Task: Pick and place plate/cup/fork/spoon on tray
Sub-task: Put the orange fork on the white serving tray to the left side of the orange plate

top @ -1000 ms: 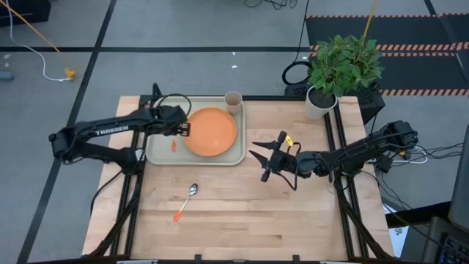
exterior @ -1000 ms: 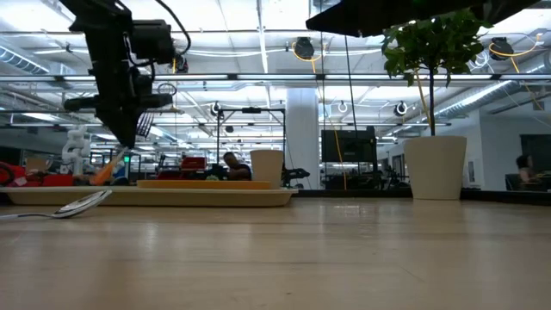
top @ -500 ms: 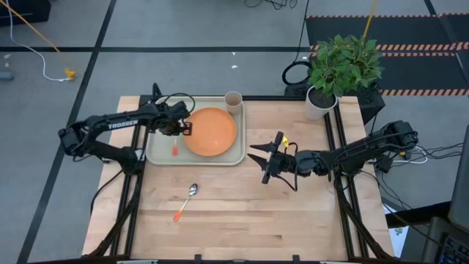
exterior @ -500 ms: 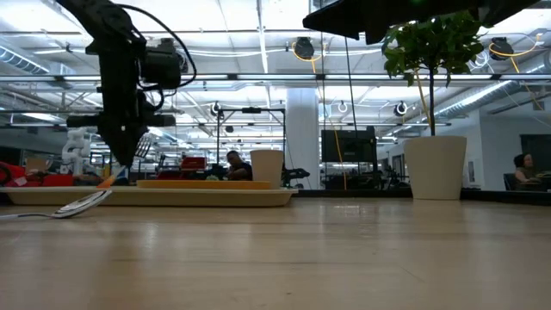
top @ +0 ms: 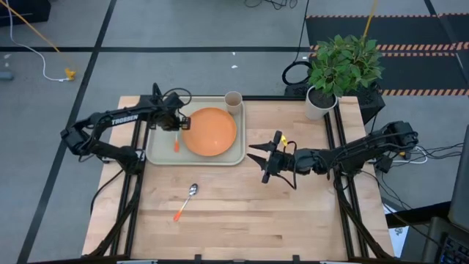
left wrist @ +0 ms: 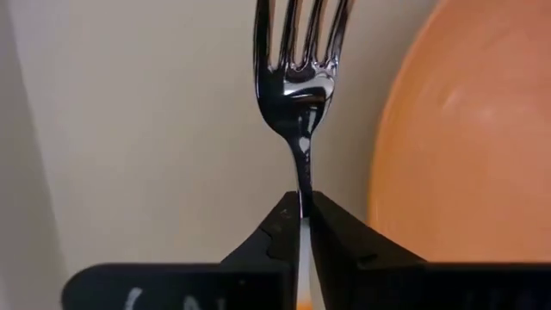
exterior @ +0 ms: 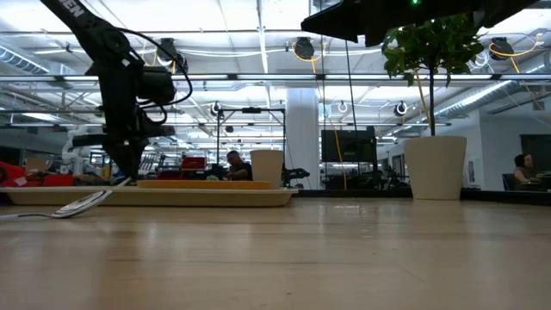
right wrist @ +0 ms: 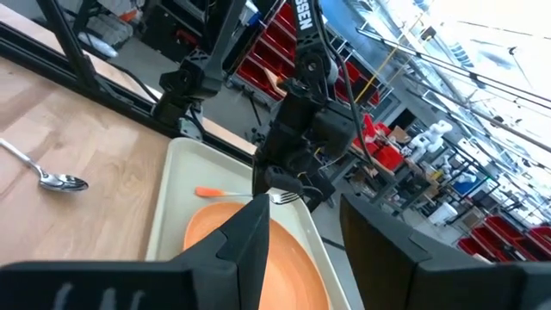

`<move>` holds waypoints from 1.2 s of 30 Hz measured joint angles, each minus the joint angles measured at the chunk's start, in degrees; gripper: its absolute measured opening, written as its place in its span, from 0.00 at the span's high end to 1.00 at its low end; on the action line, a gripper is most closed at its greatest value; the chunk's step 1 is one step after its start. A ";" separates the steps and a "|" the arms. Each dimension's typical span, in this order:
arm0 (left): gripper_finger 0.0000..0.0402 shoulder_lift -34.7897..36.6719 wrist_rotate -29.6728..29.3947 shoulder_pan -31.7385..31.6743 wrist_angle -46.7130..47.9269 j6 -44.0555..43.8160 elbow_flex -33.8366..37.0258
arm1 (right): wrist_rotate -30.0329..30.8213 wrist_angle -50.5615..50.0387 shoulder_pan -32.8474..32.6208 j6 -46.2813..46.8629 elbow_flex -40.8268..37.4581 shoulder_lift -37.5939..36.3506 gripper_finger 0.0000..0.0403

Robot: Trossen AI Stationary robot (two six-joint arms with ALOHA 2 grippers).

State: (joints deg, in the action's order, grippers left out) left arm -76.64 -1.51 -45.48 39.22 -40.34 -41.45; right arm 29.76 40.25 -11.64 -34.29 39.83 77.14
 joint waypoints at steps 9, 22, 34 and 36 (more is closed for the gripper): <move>0.93 0.00 -3.58 -0.03 -4.47 0.72 1.82 | 0.04 -0.37 0.00 0.43 0.00 0.00 0.67; 0.92 0.00 -3.16 0.11 -14.60 -1.28 8.69 | 0.13 -1.61 -0.02 0.66 0.00 0.00 0.67; 0.92 0.04 -6.11 1.42 -19.59 -5.47 10.93 | 0.13 -1.57 -0.02 0.66 0.00 0.00 0.67; 0.92 0.04 -6.13 1.42 -19.68 -6.02 11.41 | 0.13 -1.57 -0.02 0.66 0.00 0.00 0.67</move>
State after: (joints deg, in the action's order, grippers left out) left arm -76.60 -7.64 -44.05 19.54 -46.35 -30.05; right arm 29.89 38.68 -11.66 -33.63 39.83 77.14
